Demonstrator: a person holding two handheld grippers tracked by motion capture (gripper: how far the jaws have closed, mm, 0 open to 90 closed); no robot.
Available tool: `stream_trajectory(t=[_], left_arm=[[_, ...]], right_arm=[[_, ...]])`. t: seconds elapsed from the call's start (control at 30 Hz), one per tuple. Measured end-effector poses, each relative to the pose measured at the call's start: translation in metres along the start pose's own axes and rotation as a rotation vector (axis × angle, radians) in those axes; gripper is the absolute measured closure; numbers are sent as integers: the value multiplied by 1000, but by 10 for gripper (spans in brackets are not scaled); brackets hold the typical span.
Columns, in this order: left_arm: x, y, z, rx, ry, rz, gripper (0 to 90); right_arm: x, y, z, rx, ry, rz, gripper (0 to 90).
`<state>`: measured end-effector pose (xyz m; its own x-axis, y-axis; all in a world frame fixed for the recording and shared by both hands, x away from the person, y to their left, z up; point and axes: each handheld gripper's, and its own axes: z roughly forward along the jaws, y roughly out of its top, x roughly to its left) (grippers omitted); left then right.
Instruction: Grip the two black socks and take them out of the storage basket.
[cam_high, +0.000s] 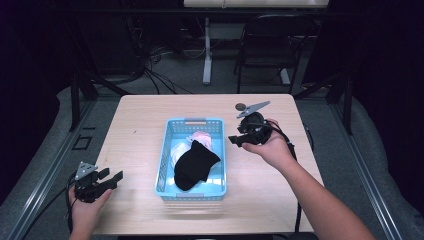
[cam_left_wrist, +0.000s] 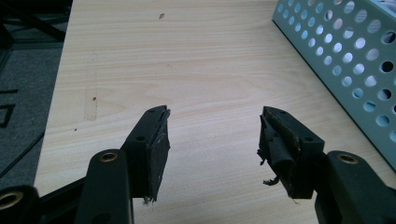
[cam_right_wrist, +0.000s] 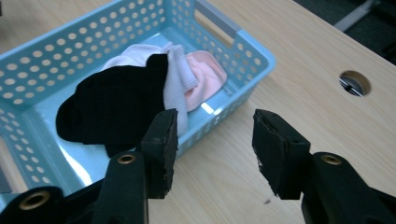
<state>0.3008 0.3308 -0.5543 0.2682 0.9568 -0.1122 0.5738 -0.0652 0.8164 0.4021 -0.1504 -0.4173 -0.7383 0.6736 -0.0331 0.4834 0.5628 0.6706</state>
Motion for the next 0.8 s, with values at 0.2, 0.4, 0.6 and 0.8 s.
stream_trajectory(t=[0.2, 0.4, 0.6, 0.8], left_arm=[[0, 0, 0, -1, -2, -3, 425], [0, 0, 0, -3, -5, -5, 424], [0, 1, 0, -5, -8, -4, 424], [1, 1, -1, -4, -12, -8, 424]], right_arm=[[13, 16, 23, 62, 52, -89, 575], [26, 22, 54, 100, 93, -111, 638], [29, 27, 81, 119, 104, -117, 631], [30, 26, 96, 139, 123, -123, 634]])
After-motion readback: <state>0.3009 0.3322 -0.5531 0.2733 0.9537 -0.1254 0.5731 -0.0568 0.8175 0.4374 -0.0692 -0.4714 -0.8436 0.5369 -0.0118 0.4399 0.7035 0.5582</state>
